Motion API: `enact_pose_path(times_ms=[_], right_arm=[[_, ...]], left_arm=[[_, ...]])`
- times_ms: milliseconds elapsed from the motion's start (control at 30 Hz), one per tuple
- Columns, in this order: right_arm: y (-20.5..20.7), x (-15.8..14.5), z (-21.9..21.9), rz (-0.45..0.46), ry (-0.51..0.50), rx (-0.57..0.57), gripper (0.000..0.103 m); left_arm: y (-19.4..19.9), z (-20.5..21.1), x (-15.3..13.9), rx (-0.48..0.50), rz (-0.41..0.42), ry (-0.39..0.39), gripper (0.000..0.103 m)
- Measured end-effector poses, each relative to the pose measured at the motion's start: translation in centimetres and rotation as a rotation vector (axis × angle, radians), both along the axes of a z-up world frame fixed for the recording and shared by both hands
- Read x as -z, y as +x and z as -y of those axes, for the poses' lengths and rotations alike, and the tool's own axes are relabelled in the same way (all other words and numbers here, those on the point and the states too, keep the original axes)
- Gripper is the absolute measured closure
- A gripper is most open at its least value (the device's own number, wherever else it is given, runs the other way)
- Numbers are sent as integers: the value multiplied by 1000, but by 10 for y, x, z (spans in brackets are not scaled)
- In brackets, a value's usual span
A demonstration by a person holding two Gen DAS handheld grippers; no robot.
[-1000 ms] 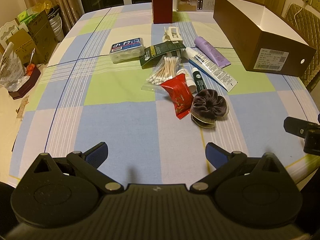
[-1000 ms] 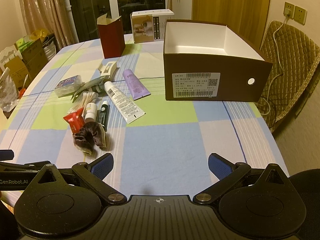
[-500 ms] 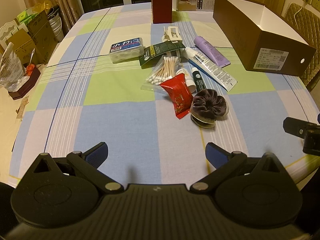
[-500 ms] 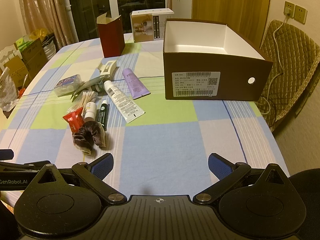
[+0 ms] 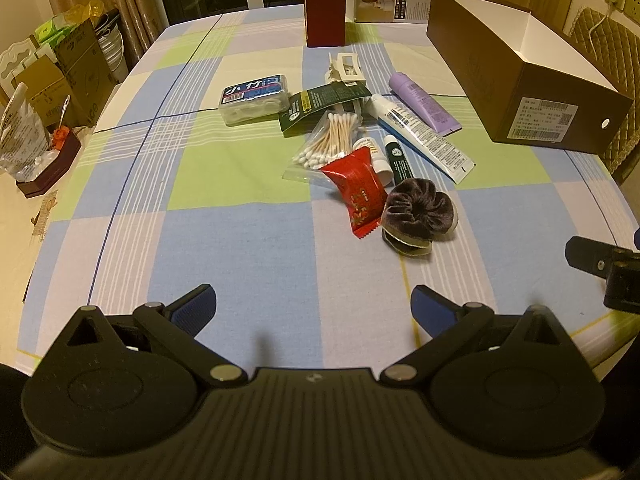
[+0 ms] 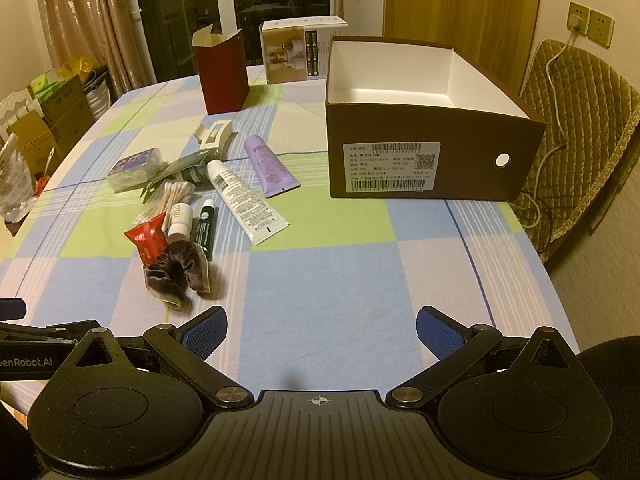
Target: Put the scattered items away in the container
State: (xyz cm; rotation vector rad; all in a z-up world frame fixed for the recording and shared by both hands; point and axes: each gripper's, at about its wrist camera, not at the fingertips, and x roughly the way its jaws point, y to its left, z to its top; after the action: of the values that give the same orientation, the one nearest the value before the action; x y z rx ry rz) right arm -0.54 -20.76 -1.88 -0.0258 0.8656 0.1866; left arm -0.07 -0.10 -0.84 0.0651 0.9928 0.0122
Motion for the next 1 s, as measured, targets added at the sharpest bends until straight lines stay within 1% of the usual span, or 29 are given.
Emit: enact_pose_path(times_ms=[167, 300, 467, 567, 633, 767, 833, 900, 1000], right_arm=[[-1, 2, 2, 5, 2, 2, 0], [0, -1, 3, 18, 29, 3, 0], [1, -9, 7, 64, 106, 1, 0], [6, -12, 11, 77, 149, 6, 0], [13, -12, 11, 71, 161, -1, 0], [28, -8, -5, 56, 97, -80, 0], [34, -4, -16, 36, 91, -155, 0], [39, 4, -29, 39, 82, -236, 0], [43, 18, -52, 61, 21, -340, 0]], left_arm=[[0, 0, 0, 1, -1, -1, 1], [0, 0, 0, 1, 0, -2, 1], [1, 3, -4, 9, 13, -3, 1], [4, 4, -9, 22, 27, -4, 1], [8, 5, -12, 31, 37, 0, 1], [20, -2, -16, 62, 62, 12, 1], [29, -8, -18, 83, 82, 30, 1], [40, -18, -18, 102, 93, 38, 1], [55, -37, -15, 103, 92, -10, 1]])
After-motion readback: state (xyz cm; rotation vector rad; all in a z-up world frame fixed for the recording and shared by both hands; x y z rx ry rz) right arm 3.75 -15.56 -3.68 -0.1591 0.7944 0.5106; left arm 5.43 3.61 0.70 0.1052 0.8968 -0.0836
